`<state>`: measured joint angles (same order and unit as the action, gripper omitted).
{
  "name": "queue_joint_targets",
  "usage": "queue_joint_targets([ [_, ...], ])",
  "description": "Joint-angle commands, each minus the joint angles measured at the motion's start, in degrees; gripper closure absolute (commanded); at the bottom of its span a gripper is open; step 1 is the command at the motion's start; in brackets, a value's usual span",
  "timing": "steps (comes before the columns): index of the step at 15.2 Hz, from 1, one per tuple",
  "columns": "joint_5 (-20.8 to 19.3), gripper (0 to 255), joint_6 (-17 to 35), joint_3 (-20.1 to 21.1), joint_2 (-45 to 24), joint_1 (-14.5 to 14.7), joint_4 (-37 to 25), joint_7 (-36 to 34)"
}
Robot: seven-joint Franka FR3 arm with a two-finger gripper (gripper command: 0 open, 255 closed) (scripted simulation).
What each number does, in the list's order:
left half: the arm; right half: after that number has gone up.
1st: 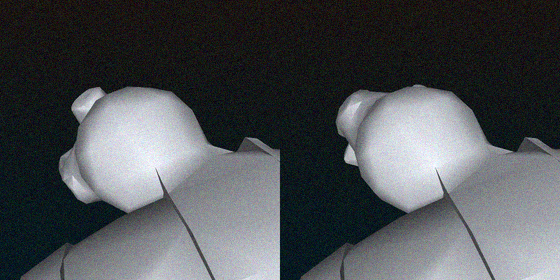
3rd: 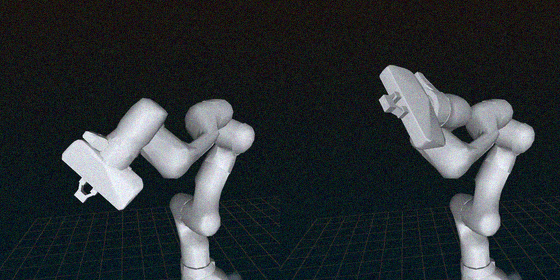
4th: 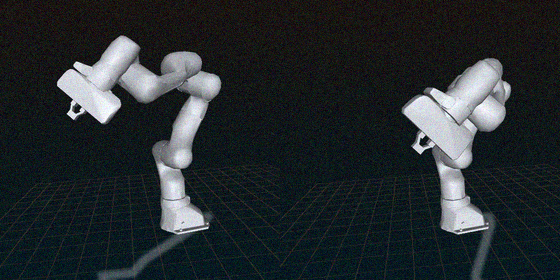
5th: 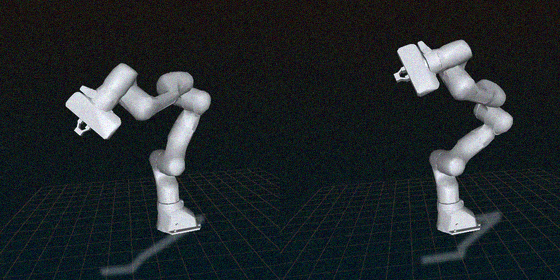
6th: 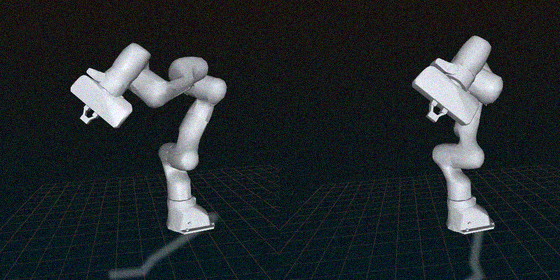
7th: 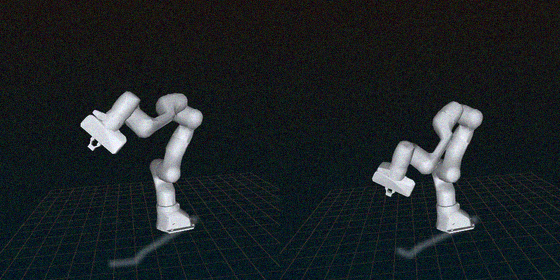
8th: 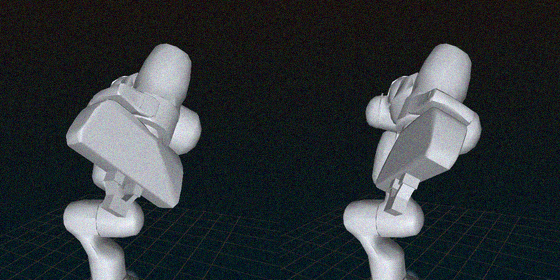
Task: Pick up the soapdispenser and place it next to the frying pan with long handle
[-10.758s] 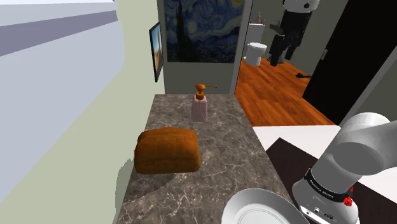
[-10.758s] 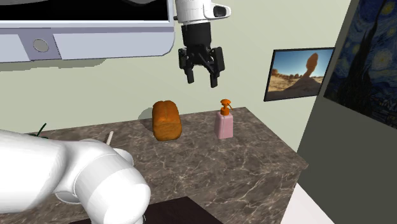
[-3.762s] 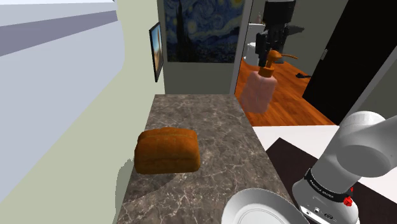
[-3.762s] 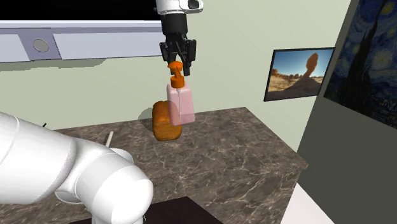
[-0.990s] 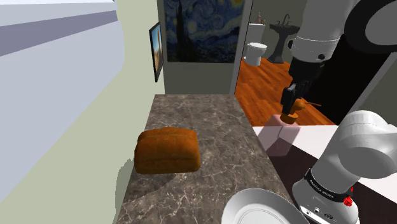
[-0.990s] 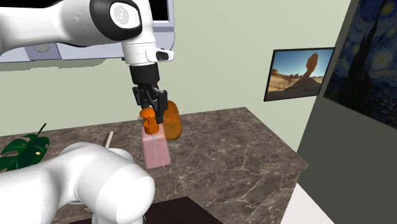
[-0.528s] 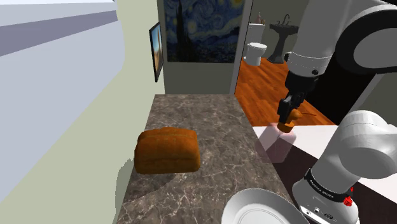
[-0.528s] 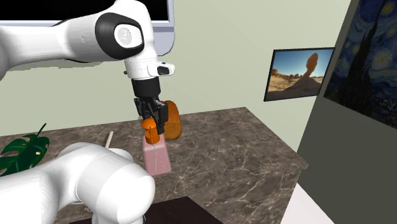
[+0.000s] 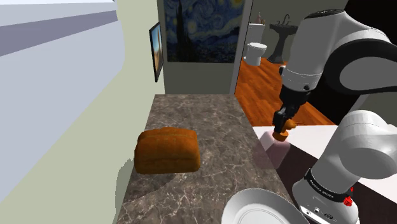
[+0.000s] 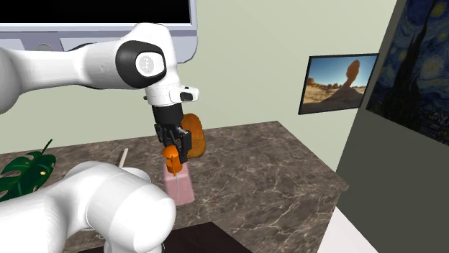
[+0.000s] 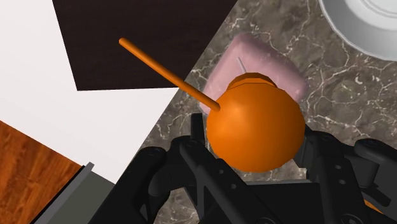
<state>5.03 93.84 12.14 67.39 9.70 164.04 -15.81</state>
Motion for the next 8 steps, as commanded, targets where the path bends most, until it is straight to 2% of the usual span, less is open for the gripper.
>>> queue_joint_targets([
  [1, 0.3, 255, 1.4, 0.2, 0.4, 0.2, 1.7, -0.1],
  [5, 0.9, 255, 4.3, 0.9, 0.5, 0.7, 4.8, -0.4],
  [8, 1.0, 255, 4.7, 0.9, 0.5, 0.7, 5.2, -0.4],
])
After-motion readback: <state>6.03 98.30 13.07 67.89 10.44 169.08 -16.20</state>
